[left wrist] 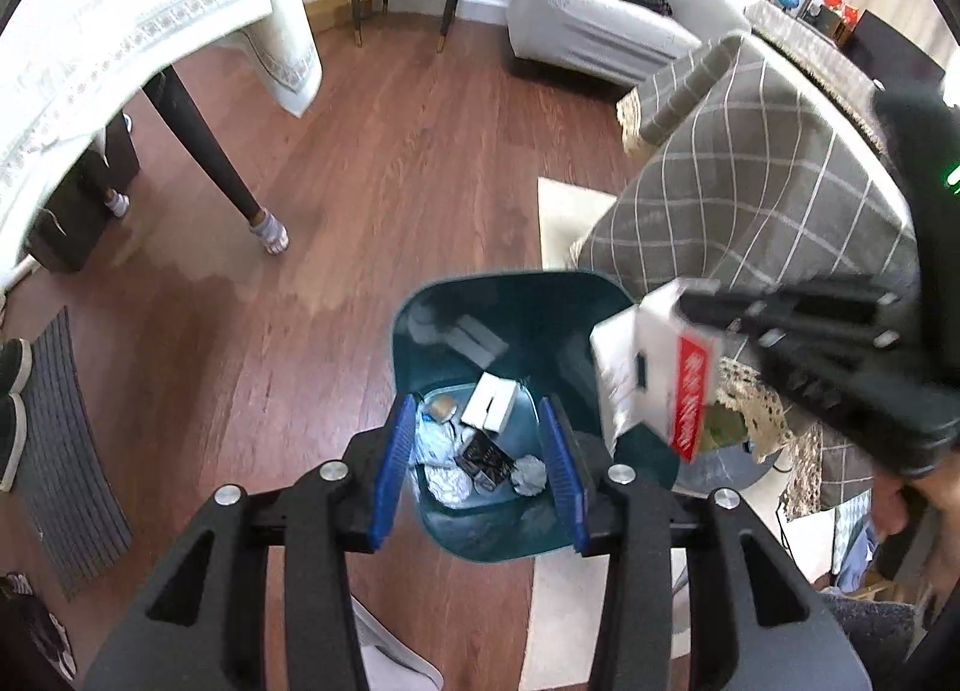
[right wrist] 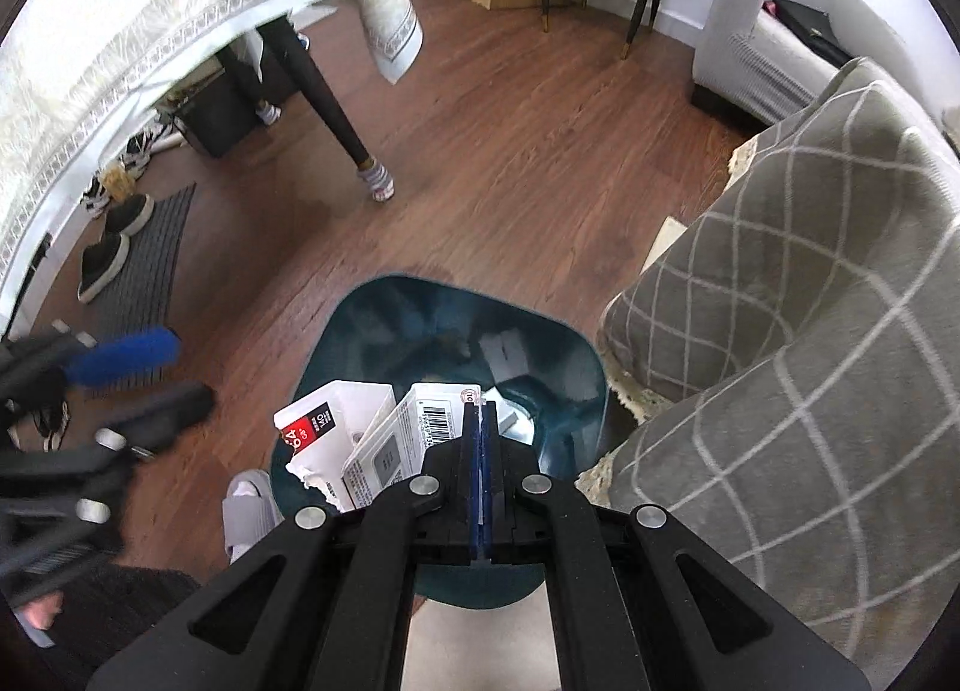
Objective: Collect trash
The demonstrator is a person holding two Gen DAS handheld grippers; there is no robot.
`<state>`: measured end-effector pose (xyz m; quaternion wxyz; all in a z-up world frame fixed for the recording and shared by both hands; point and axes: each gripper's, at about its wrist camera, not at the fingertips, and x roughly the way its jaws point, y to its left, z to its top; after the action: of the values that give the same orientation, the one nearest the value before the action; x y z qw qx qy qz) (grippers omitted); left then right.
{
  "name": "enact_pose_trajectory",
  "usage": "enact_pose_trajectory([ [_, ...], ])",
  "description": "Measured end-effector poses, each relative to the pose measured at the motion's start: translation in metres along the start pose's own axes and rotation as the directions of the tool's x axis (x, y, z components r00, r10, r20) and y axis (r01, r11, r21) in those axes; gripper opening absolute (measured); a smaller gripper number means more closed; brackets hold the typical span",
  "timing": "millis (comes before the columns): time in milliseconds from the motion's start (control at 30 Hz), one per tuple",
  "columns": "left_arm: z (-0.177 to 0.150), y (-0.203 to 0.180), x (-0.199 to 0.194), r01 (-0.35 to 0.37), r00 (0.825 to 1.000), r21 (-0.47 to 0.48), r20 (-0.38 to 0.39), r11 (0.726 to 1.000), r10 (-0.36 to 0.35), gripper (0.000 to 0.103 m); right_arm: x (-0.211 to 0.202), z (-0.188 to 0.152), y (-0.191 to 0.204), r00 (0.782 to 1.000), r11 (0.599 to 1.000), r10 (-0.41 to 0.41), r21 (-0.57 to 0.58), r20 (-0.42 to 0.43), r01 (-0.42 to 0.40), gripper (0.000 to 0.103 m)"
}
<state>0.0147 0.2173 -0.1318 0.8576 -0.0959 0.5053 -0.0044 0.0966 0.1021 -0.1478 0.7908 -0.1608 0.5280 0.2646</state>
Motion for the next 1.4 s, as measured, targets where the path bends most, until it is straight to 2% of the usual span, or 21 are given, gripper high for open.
enact_pose_trajectory([
  [67, 0.002, 0.002, -0.01, 0.006, 1.0, -0.007, 0.025, 1.0, -0.006, 0.043, 0.009, -0.003, 0.004, 1.0, 1.0, -0.003, -0.016, -0.02, 0.002, 0.0],
  [200, 0.007, 0.004, -0.024, 0.033, 0.998, -0.023, 0.056, 0.999, -0.032, 0.031, 0.022, -0.007, 0.01, 0.998, 0.999, -0.021, -0.041, -0.06, 0.019, 0.0],
  [267, 0.009, 0.003, -0.032, 0.035, 0.996, -0.018, 0.077, 0.999, -0.033, 0.029, 0.027, -0.011, 0.012, 0.995, 0.997, -0.045, -0.065, -0.086, 0.04, 0.003],
  [300, 0.011, 0.002, -0.035, 0.037, 0.996, -0.016, 0.085, 0.999, -0.036, 0.029, 0.029, -0.012, 0.012, 0.995, 0.997, -0.046, -0.064, -0.092, 0.041, 0.014],
  [333, 0.012, 0.001, -0.037, 0.044, 0.995, -0.018, 0.089, 0.999, -0.042, 0.029, 0.03, -0.014, 0.011, 0.994, 0.998, -0.044, -0.056, -0.099, 0.038, 0.033],
  [400, 0.013, -0.001, -0.043, 0.058, 0.993, -0.018, 0.099, 0.998, -0.056, 0.029, 0.031, -0.016, 0.012, 0.994, 0.998, -0.039, -0.055, -0.104, 0.034, 0.049],
  [567, 0.017, -0.009, -0.049, 0.055, 0.992, -0.001, 0.114, 0.998, -0.055, 0.029, 0.032, -0.025, 0.013, 0.992, 0.998, -0.01, -0.07, -0.128, 0.001, 0.049],
  [700, 0.02, -0.011, -0.052, 0.045, 0.992, 0.003, 0.12, 0.999, -0.045, 0.029, 0.02, -0.028, 0.009, 0.994, 0.998, 0.027, -0.048, -0.108, -0.032, 0.048],
  [933, 0.033, -0.022, -0.062, -0.005, 0.985, 0.029, 0.172, 1.0, 0.0, 0.032, -0.037, -0.019, 0.001, 0.996, 0.996, 0.083, -0.016, 0.035, -0.083, 0.048],
  [1200, 0.041, -0.043, -0.074, 0.007, 0.979, 0.051, 0.205, 0.999, -0.017, 0.039, -0.098, -0.017, -0.016, 0.98, 0.997, 0.07, 0.006, 0.189, -0.073, 0.048],
  [1400, 0.041, -0.063, -0.078, 0.01, 0.973, 0.09, 0.229, 0.996, -0.031, 0.046, -0.126, -0.025, -0.042, 0.962, 0.998, 0.021, 0.05, 0.273, -0.036, 0.048],
])
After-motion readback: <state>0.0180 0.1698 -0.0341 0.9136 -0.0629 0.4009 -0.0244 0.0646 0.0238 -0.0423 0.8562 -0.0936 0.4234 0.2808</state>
